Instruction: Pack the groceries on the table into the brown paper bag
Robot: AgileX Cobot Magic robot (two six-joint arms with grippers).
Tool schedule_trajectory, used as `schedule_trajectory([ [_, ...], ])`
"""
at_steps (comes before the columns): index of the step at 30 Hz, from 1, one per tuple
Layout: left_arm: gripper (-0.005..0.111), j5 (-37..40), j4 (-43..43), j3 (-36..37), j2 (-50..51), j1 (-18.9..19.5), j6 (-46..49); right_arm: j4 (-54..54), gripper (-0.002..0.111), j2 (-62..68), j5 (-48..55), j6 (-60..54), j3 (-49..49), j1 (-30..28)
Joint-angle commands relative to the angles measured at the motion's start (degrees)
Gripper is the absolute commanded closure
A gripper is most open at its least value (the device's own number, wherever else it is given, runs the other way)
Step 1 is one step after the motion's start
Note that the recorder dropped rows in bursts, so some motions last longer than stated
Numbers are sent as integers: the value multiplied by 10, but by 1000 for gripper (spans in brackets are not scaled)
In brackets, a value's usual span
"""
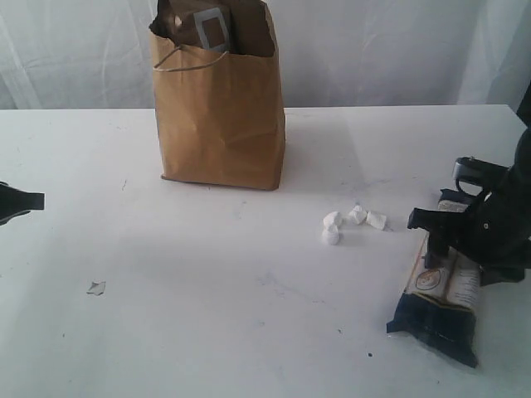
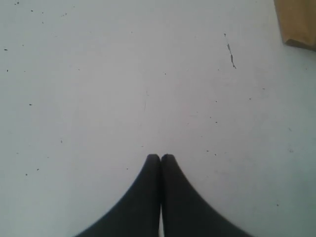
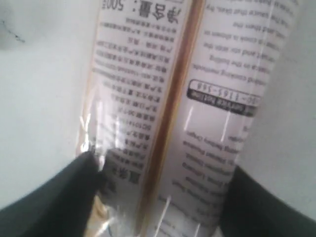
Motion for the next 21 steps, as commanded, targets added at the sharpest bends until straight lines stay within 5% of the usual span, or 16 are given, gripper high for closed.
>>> schedule_trajectory([
  [1,107,-21,25,3,-5,-2,4,0,90,0,-48,-16,-1,-6],
  [3,107,-43,41,3,-5,-2,0,0,108,0,-54,-35,-1,-6],
  [14,107,-85,106,3,-7,-2,-69,4,108,-10,-18,-152,-1,-7],
  [21,107,-5,120,36,-52,-2,-89,56,108,-42,66,-334,-5,-35],
])
